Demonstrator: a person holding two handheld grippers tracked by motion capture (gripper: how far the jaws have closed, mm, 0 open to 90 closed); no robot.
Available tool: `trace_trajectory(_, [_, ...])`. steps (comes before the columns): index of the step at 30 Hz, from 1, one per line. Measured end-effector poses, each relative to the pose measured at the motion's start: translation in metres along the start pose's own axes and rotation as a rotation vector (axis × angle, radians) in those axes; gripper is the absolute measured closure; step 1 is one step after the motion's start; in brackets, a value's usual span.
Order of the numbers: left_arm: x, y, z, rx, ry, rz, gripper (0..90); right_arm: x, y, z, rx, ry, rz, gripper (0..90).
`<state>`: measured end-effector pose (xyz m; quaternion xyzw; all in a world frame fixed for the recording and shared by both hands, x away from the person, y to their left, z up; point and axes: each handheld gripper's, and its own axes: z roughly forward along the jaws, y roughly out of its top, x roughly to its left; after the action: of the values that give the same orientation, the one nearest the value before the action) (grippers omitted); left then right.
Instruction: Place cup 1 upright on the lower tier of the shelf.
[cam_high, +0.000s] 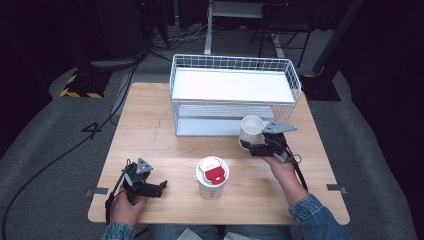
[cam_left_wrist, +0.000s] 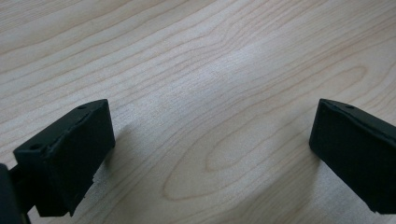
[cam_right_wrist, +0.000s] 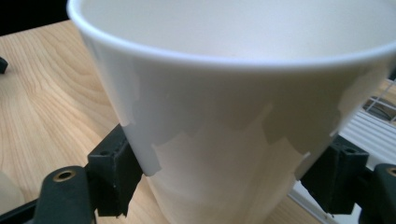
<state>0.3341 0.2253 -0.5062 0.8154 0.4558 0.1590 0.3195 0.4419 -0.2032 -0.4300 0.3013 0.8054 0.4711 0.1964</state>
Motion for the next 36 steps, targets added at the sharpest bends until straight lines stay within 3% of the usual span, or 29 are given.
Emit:
trace_trajectory(16, [0.0, 0.0, 0.0, 0.0, 0.0, 0.0, 0.6, -0.007, 0.021, 0.034, -0.001, 0.019, 0.005, 22.9])
trace_trajectory(24, [0.0, 0.001, 0.0, 0.003, 0.001, -0.005, 0.7, -0.006, 0.022, 0.048, -0.013, 0.006, -0.009, 22.8])
trace_trajectory(36, [0.001, 0.001, 0.001, -0.002, 0.005, -0.007, 0.6, -0.014, 0.018, 0.07, -0.014, -0.016, 0.009, 22.8])
